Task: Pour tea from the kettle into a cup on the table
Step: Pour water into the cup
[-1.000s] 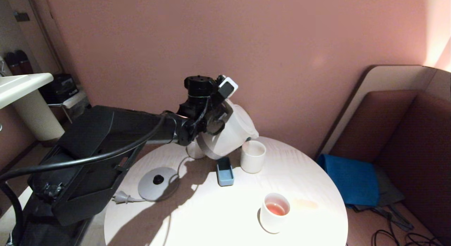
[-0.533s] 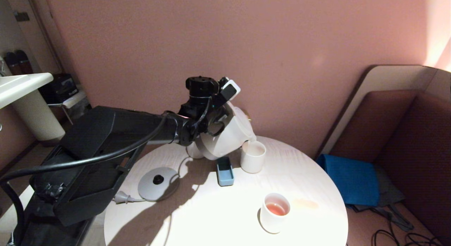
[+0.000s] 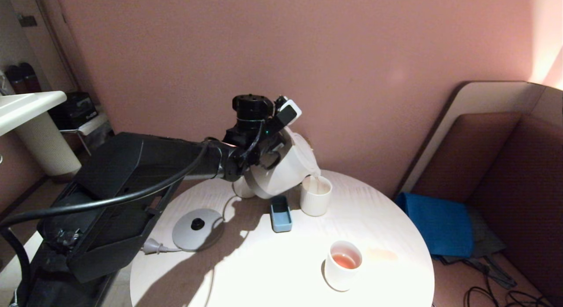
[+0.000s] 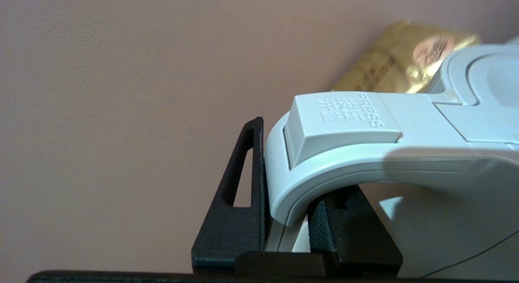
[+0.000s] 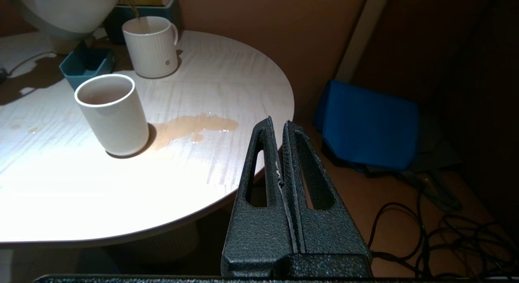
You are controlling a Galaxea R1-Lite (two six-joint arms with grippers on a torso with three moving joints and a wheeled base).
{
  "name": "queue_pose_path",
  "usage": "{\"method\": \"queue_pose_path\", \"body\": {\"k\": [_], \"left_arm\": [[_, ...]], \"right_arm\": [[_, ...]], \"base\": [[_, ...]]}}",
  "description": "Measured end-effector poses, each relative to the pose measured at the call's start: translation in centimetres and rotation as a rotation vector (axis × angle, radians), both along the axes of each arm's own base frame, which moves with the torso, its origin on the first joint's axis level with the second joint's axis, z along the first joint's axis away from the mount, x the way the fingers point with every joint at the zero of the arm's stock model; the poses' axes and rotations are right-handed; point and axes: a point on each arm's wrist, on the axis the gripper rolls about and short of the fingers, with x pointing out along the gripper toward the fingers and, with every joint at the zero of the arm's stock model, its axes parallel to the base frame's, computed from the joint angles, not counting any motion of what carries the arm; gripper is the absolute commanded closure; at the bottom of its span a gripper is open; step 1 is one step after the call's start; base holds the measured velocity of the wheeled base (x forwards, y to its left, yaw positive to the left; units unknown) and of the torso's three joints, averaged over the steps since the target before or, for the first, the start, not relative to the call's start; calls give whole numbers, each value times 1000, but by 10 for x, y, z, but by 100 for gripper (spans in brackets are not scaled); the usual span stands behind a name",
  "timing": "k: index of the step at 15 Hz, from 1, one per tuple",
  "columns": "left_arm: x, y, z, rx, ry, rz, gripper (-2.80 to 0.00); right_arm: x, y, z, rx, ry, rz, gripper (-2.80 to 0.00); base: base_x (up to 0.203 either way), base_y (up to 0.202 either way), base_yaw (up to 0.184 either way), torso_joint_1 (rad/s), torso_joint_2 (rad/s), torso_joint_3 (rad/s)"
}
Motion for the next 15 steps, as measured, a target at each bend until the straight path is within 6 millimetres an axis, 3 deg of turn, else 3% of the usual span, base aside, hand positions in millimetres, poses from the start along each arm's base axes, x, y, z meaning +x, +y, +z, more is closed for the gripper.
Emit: {"method": "queue_pose_path", "body": {"k": [15], "left_arm": [[1,0,-3,58,-5,13,0]], "right_arm": [[0,0,0,0,0,0,0]], "base": [[0,0,0,0,0,0]]}}
